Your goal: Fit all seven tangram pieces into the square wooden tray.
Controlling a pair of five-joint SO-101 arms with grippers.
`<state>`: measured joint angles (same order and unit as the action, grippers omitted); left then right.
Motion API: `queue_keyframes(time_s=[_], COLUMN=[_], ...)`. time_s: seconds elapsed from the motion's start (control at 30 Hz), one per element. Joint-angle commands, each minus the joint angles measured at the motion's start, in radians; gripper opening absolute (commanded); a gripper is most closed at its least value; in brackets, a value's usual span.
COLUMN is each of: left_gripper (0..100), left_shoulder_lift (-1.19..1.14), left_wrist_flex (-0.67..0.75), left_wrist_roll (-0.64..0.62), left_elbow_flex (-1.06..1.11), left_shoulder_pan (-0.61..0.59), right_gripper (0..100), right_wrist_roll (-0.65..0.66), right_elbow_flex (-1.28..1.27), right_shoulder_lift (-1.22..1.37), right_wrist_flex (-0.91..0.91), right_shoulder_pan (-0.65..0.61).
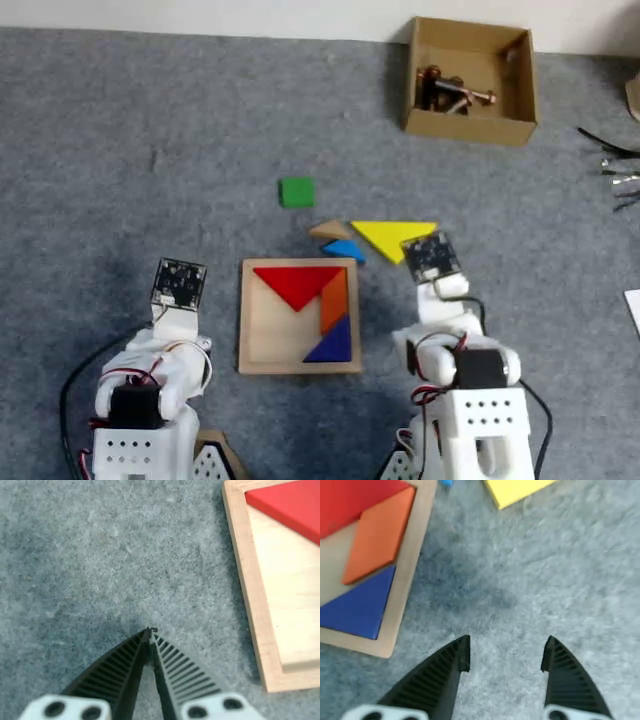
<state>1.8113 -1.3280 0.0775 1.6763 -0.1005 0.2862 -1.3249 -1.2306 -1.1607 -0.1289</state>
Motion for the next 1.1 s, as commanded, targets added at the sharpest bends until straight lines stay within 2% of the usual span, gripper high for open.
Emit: queue_keyframes(time_s=[0.0, 0.2, 1.07], left_gripper=[1, 1, 1], left_shoulder_lift=[0.007, 0.007, 0.007], left_wrist_flex=[-0.005, -0.005, -0.005], left_wrist_roll=[0.003, 0.003, 0.003], left_elbow_flex=[0.019, 0.019, 0.019], left_shoulder_pan=[0.013, 0.013, 0.013], right_gripper=[22.3, 22.3, 22.3], right_wrist_roll=[0.005, 0.005, 0.003], right_elbow_flex=[-0.030, -0.130, -0.259], right_shoulder_lift=[0.016, 0.016, 0.016], right_wrist_flex=[0.070, 0.171, 0.216], right_shoulder_pan=[0.012, 0.012, 0.005])
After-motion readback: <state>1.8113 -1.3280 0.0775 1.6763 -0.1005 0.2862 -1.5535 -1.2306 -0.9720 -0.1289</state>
